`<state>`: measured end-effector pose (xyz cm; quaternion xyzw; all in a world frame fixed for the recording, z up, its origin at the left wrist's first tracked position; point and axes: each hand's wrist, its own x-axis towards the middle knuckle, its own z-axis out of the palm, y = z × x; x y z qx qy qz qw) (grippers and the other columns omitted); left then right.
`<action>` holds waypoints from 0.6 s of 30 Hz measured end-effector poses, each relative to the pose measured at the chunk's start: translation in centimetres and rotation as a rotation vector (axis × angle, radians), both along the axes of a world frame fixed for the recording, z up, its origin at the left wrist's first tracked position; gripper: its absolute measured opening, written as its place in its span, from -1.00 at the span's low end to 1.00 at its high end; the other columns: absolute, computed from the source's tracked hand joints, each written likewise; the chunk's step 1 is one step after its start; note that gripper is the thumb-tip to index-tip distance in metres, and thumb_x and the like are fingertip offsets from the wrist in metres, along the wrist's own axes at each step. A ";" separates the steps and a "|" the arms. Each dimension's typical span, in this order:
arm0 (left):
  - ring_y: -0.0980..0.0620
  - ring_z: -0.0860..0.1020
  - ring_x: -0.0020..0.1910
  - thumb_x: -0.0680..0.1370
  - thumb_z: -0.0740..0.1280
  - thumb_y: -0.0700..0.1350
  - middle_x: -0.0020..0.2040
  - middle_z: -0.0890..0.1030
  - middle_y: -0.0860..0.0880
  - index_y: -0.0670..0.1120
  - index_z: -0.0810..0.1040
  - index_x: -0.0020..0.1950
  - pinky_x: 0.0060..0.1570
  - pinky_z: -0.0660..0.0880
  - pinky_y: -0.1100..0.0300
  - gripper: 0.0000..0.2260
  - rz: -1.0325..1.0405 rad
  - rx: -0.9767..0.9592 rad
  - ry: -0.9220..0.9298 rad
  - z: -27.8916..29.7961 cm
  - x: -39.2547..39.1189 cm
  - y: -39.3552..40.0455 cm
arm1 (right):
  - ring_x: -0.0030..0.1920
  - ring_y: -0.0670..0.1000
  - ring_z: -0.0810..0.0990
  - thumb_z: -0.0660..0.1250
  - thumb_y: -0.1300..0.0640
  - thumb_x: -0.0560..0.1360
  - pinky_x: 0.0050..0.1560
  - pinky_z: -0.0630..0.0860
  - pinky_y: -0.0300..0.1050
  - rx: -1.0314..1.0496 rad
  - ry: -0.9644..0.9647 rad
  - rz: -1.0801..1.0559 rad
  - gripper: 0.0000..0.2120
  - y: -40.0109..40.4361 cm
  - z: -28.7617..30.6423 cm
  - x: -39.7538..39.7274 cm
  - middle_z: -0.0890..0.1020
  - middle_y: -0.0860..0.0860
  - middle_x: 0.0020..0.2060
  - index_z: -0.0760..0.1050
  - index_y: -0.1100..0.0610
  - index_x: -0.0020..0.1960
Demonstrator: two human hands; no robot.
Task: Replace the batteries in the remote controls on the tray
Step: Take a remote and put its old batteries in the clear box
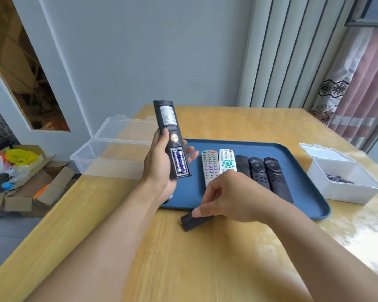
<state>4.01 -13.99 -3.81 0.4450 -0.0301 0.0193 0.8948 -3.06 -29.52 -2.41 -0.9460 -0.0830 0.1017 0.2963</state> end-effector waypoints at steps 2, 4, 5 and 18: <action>-0.10 0.60 -0.23 0.72 0.14 0.01 -0.16 0.53 -0.17 -0.13 0.48 0.27 0.08 0.64 -0.15 -0.72 -0.091 -0.044 0.042 0.1 -0.2 0.0 | -0.32 -0.09 0.59 0.56 -0.30 0.25 -0.29 0.50 -0.13 -0.089 -0.039 -0.008 -0.68 0.1 -0.2 -0.1 0.65 -0.10 -0.36 0.66 -0.07 -0.23; -0.10 0.59 -0.22 0.71 0.14 0.02 -0.16 0.56 -0.17 -0.14 0.47 0.30 0.12 0.63 -0.15 -0.70 -0.141 -0.042 0.062 0.2 -0.4 -0.1 | -0.37 -0.11 0.53 0.55 -0.34 0.23 -0.32 0.46 -0.14 -0.089 -0.054 -0.006 -0.65 0.2 -0.3 -0.2 0.60 -0.12 -0.39 0.65 -0.08 -0.23; -0.09 0.59 -0.22 0.71 0.14 0.02 -0.17 0.57 -0.16 -0.15 0.48 0.31 0.13 0.61 -0.14 -0.69 -0.149 -0.032 0.066 0.2 -0.5 -0.2 | -0.39 -0.11 0.51 0.55 -0.34 0.22 -0.33 0.45 -0.15 -0.065 -0.059 -0.010 -0.64 0.1 -0.2 -0.2 0.60 -0.11 -0.40 0.65 -0.07 -0.23; -0.06 0.59 -0.20 0.67 0.14 0.15 -0.08 0.60 -0.09 -0.20 0.37 0.50 -0.34 0.55 0.18 -0.47 -0.251 0.165 0.066 0.5 -1.4 -0.7 | -0.31 -0.11 0.47 0.47 -0.11 0.46 -0.25 0.45 -0.12 0.168 -0.680 -0.006 -0.72 0.1 -1.0 0.9 0.51 -0.20 -0.18 0.61 -0.24 0.17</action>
